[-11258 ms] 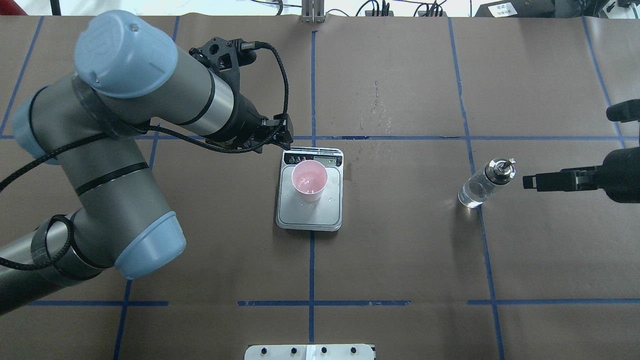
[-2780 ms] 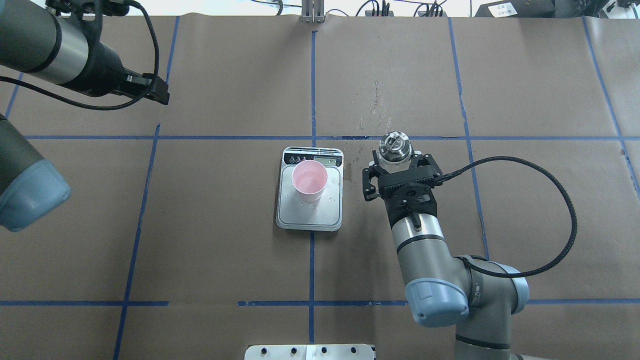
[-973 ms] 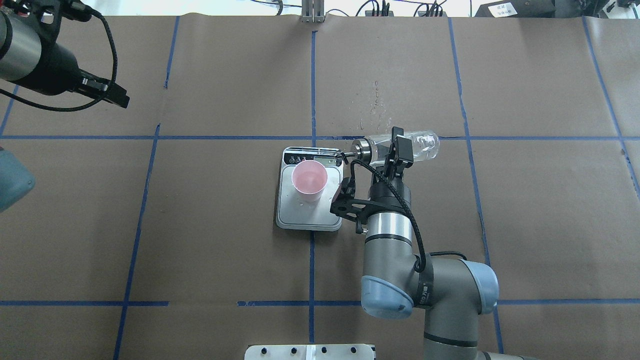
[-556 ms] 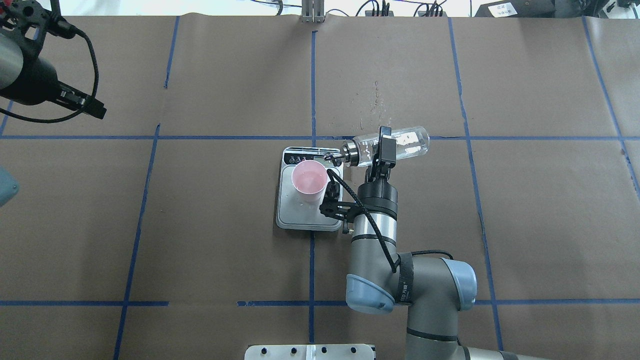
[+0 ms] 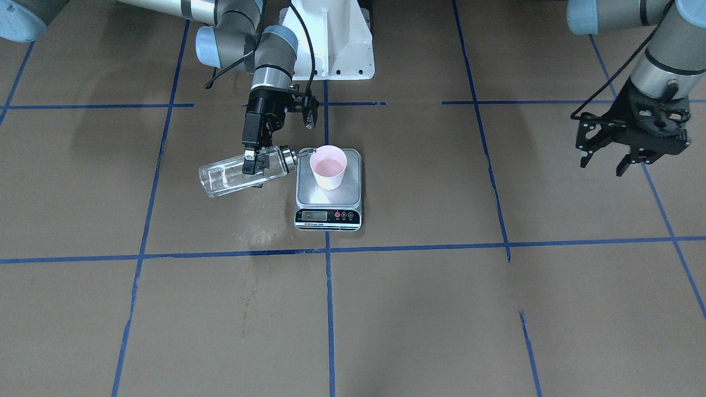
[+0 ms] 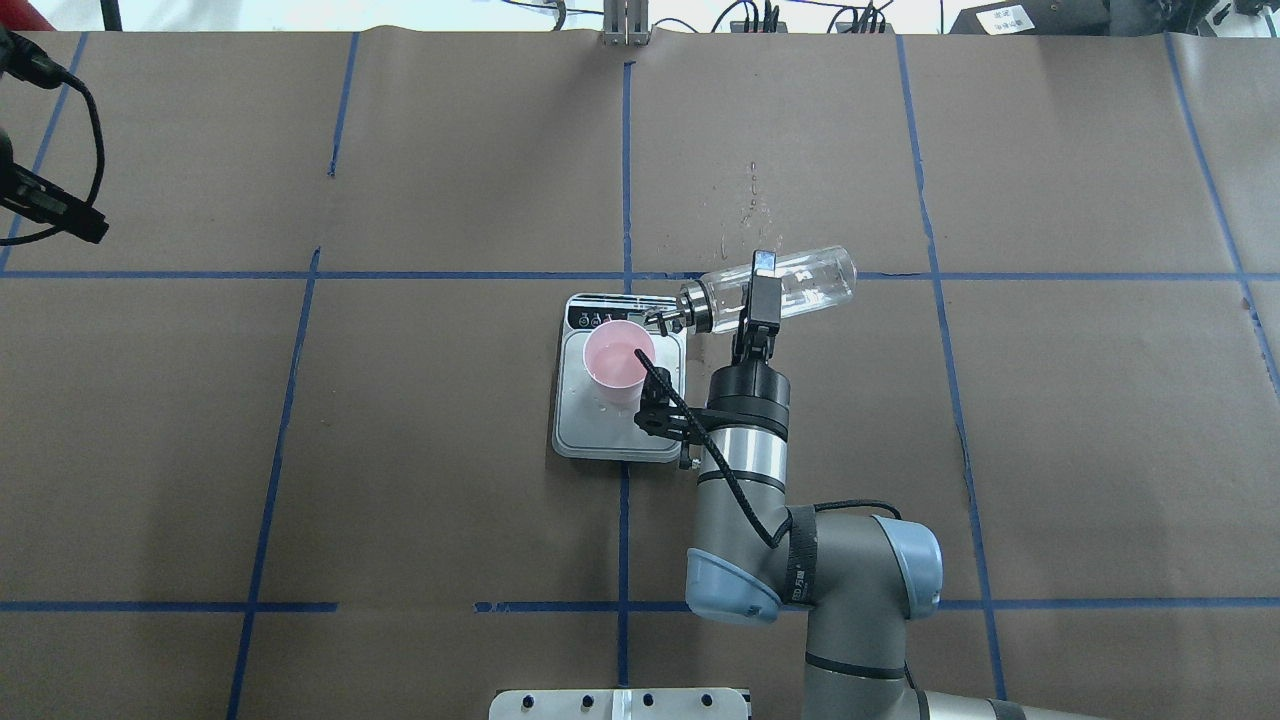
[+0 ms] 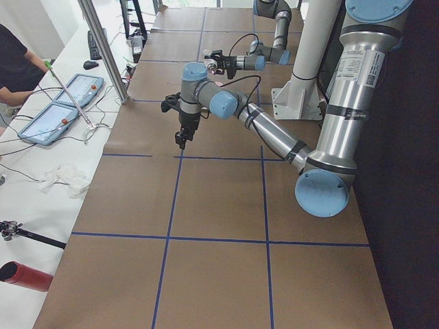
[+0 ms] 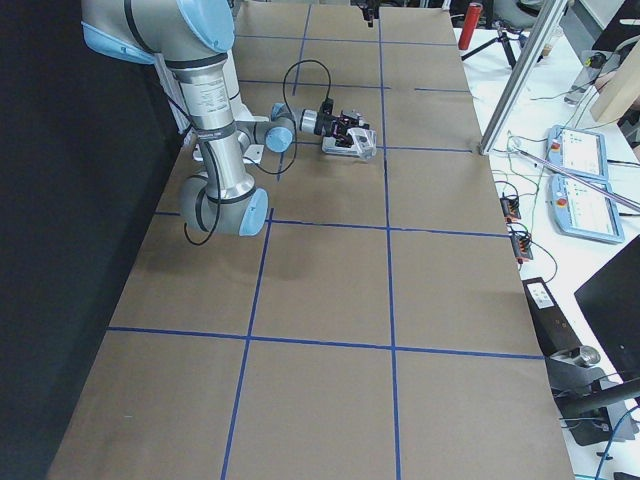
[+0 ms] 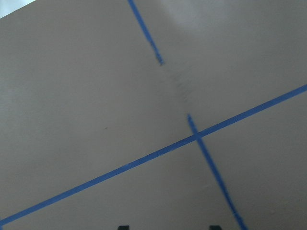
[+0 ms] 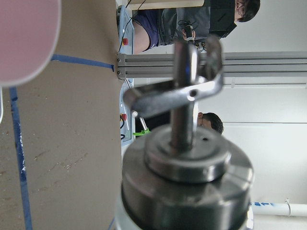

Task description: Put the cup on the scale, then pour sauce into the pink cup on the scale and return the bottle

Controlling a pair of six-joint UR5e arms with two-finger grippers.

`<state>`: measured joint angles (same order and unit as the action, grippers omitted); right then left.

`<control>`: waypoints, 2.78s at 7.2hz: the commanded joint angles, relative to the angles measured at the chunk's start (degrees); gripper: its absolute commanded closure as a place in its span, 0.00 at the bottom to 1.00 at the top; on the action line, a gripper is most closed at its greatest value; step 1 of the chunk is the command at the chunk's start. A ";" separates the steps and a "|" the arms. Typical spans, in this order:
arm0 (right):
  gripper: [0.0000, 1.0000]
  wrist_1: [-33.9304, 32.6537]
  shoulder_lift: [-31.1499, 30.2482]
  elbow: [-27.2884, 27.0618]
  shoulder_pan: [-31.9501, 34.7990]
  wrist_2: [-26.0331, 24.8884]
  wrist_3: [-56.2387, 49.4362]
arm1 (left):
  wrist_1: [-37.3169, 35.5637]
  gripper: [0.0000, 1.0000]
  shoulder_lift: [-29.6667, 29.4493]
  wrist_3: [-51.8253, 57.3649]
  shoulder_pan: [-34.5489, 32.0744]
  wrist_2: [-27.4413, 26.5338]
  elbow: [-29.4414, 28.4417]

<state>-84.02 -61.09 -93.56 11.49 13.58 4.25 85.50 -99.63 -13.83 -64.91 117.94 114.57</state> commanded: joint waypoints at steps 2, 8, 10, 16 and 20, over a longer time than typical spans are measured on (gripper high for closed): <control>1.00 0.00 0.18 0.48 0.20 -0.22 -2.40 | -1.39 0.37 3.91 5.65 -3.20 3.52 0.57; 1.00 0.09 1.32 2.86 0.02 -4.87 -12.31 | -1.30 0.37 5.68 6.01 -3.29 3.43 1.45; 1.00 0.09 1.24 3.21 -0.07 -6.02 -12.77 | -1.21 0.36 6.63 6.01 -3.20 3.52 2.06; 1.00 0.96 2.55 2.42 0.20 -6.37 -13.92 | -1.21 0.36 6.73 5.92 -3.20 3.52 2.33; 1.00 14.46 -0.07 0.92 0.20 -5.06 -11.30 | -1.38 0.36 6.73 5.92 -3.20 3.52 3.47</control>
<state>-74.55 -59.90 -92.77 11.68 8.12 -8.32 84.19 -92.90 -7.91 -68.12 121.46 117.56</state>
